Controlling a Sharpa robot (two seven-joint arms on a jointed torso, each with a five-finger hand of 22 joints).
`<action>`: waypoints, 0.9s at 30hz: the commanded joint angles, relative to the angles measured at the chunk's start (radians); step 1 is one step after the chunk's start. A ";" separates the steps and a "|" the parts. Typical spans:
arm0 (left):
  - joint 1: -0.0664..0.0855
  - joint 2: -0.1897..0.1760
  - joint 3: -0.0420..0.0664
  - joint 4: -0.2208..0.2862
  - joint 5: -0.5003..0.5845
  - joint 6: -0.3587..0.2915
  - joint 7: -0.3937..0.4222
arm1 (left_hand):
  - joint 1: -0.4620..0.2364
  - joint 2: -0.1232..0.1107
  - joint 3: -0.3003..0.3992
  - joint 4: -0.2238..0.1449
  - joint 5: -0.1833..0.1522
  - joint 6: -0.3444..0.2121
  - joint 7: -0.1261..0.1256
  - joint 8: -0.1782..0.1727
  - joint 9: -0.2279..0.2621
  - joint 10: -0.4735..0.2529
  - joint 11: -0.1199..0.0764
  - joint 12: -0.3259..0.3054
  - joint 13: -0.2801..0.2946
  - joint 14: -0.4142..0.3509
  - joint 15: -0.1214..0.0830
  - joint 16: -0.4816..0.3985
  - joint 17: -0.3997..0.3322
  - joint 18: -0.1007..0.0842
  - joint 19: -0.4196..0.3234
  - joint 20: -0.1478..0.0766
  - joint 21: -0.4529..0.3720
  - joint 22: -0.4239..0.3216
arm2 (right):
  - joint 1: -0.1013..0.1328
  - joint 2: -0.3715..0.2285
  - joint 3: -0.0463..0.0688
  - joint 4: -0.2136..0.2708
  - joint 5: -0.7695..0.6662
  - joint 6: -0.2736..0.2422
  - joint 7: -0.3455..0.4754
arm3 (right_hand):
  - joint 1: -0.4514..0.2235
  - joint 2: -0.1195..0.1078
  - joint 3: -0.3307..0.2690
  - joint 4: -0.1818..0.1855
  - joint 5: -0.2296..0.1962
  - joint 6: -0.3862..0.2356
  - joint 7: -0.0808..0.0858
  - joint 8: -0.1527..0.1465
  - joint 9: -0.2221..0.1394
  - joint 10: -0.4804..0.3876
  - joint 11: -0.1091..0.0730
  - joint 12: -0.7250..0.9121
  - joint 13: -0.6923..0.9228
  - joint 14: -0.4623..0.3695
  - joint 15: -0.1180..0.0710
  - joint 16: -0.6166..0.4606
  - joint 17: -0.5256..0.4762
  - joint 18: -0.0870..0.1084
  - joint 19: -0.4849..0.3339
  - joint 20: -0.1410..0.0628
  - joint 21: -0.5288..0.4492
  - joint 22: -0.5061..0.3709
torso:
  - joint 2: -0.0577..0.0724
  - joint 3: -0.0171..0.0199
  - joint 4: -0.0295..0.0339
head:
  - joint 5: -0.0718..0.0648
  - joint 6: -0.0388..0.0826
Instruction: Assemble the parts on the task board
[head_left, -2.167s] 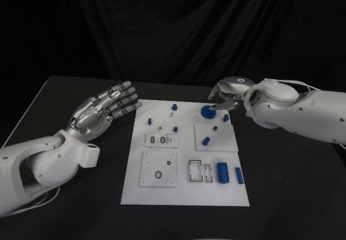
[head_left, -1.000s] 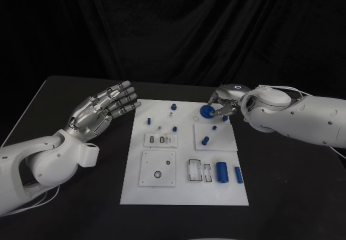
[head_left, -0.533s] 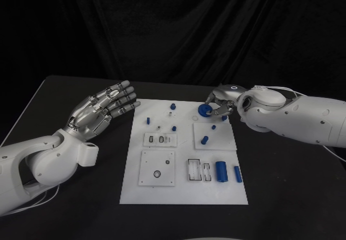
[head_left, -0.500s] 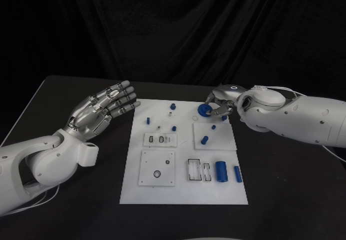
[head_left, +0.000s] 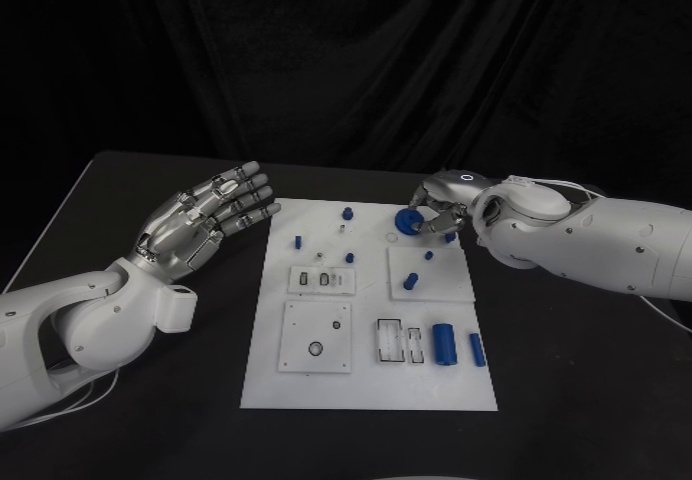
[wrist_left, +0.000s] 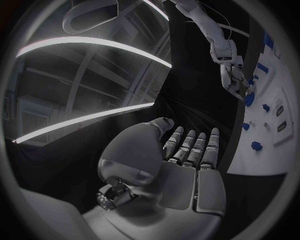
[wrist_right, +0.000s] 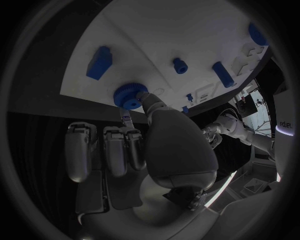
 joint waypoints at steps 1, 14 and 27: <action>-0.002 0.000 0.001 0.001 0.002 0.015 0.108 | -0.011 0.000 0.006 0.001 0.001 -0.001 0.006 0.005 0.001 0.000 0.008 0.006 0.001 -0.009 0.001 0.002 -0.001 -0.019 -0.004 0.002 -0.005 -0.001 | -0.003 -0.007 -0.004 0.025 -0.005 -0.053 0.026 | 0.010 0.007 0.002 -0.010 0.018 0.070 -0.061 0.121 0.225 0.102 -0.009 0.003 0.263 0.105 -0.007 0.003 0.263 -0.007 0.031 -0.009 0.003 0.166 | -0.001 -0.0001 -0.0003 | 0.002 0.003; -0.002 0.001 0.001 -0.001 0.003 0.012 0.102 | -0.012 0.001 0.010 0.002 0.001 0.000 0.007 0.006 0.001 0.001 0.009 0.008 0.001 -0.009 0.002 0.003 -0.001 -0.019 -0.004 0.002 -0.005 -0.001 | 0.061 0.009 -0.003 0.130 -0.005 -0.039 0.008 | -0.015 0.008 0.000 -0.006 0.011 0.043 -0.064 0.144 0.264 0.102 -0.012 0.003 0.263 0.105 -0.011 0.003 0.263 -0.013 0.046 -0.013 0.018 0.185 | -0.001 -0.0008 0.0000 | 0.001 0.011; -0.002 0.013 0.001 -0.009 0.003 0.019 0.099 | -0.016 0.002 0.020 0.003 0.002 0.001 0.010 0.006 0.002 0.006 0.015 0.017 0.003 -0.008 0.005 0.008 0.000 -0.021 -0.005 0.002 -0.005 -0.002 | 0.056 0.123 -0.003 0.073 -0.005 0.011 0.005 | -0.033 0.009 0.002 -0.001 -0.020 0.016 -0.061 0.144 0.280 0.102 -0.010 0.003 0.263 0.105 -0.010 0.003 0.263 -0.013 0.048 -0.013 0.019 0.187 | 0.000 -0.0007 0.0003 | -0.003 0.011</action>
